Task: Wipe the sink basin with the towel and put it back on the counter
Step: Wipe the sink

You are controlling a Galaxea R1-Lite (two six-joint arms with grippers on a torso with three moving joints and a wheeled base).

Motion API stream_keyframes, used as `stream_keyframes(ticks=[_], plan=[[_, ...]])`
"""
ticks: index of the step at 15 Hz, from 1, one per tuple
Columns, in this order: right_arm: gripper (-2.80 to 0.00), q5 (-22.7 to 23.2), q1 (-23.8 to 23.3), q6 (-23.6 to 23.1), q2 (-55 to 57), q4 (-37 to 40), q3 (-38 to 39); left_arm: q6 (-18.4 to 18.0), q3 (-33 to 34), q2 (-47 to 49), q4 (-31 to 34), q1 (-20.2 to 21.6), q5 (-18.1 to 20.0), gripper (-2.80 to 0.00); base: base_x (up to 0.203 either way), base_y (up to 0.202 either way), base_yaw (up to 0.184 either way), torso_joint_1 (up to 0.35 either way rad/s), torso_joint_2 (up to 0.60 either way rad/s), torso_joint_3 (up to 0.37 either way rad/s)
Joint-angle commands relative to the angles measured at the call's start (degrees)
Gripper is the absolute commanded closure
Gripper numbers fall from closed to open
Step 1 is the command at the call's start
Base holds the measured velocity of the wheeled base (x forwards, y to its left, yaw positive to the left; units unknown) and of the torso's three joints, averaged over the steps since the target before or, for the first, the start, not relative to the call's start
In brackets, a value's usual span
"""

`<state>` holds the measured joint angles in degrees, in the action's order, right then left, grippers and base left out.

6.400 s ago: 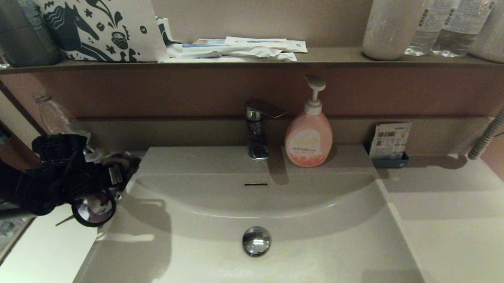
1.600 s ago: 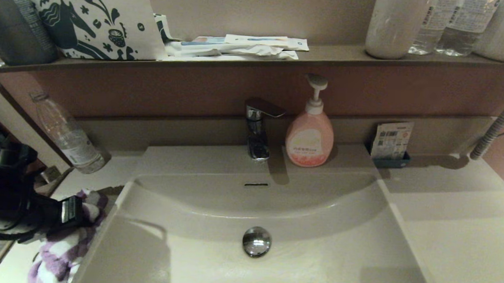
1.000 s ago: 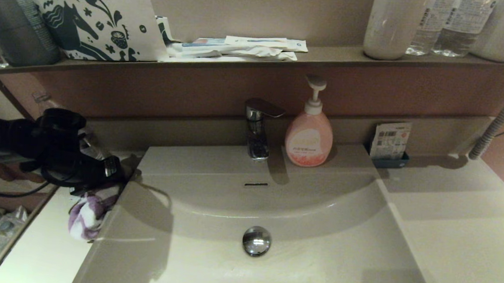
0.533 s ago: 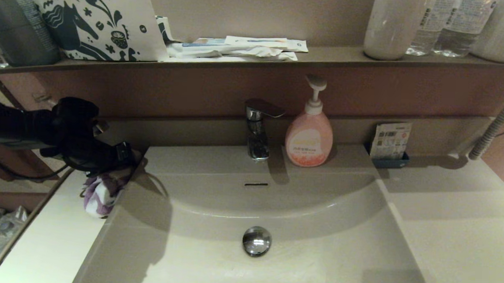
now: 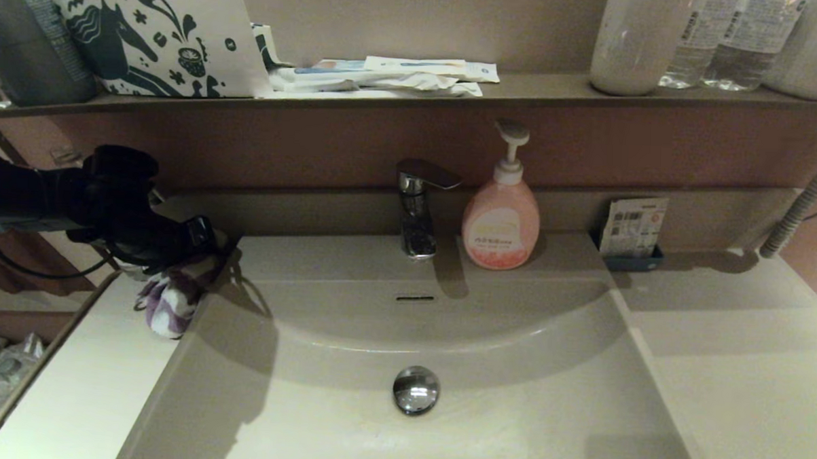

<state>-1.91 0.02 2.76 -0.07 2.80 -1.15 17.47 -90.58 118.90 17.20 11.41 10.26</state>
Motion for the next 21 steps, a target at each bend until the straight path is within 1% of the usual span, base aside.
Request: stream_keyframes(ticks=[1, 2, 10, 11, 13, 15, 17, 18, 20, 21], plan=[[0.00, 0.0, 0.0, 0.0, 0.1, 0.0, 0.0, 0.7, 2.9, -2.2, 0.8, 0.3, 0.1, 0.00, 0.000, 0.000, 0.000, 0.000, 0.00, 0.000], [0.00, 0.0, 0.0, 0.0, 0.1, 0.0, 0.0, 0.9, 4.5, -3.5, 0.8, 0.8, 0.0, 0.00, 0.000, 0.000, 0.000, 0.000, 0.00, 0.000], [0.00, 0.0, 0.0, 0.0, 0.1, 0.0, 0.0, 0.2, 24.3, -16.2, 0.7, 4.6, 0.0, 0.00, 0.000, 0.000, 0.000, 0.000, 0.00, 0.000], [0.00, 0.0, 0.0, 0.1, 0.1, 0.0, 0.0, -0.2, 26.8, -17.6, 0.8, 5.4, -0.1, 0.00, 0.000, 0.000, 0.000, 0.000, 0.00, 0.000], [0.00, 0.0, 0.0, 0.0, 0.1, 0.0, 0.0, -3.0, 31.8, -20.5, 1.9, 8.3, -0.3, 0.00, 0.000, 0.000, 0.000, 0.000, 0.00, 0.000], [0.00, 0.0, 0.0, 0.0, 0.1, 0.0, 0.0, -5.1, 34.3, -23.5, 3.6, 12.1, -0.4, 0.00, 0.000, 0.000, 0.000, 0.000, 0.00, 0.000], [0.00, 0.0, 0.0, 0.0, 0.1, 0.0, 0.0, -5.6, 34.5, -25.7, 7.1, 14.3, -1.2, 0.00, 0.000, 0.000, 0.000, 0.000, 0.00, 0.000], [0.00, 0.0, 0.0, 0.0, 0.1, 0.0, 0.0, -5.7, 34.1, -26.6, 8.3, 14.4, -2.4, 0.00, 0.000, 0.000, 0.000, 0.000, 0.00, 0.000], [0.00, 0.0, 0.0, 0.1, 0.1, 0.0, 0.0, -6.0, 33.6, -29.3, 8.5, 14.1, -4.0, 0.00, 0.000, 0.000, 0.000, 0.000, 0.00, 0.000], [0.00, 0.0, 0.0, 0.0, 0.1, 0.0, 0.0, -6.9, 33.0, -31.3, 8.9, 13.6, -4.8, 0.00, 0.000, 0.000, 0.000, 0.000, 0.00, 0.000]])
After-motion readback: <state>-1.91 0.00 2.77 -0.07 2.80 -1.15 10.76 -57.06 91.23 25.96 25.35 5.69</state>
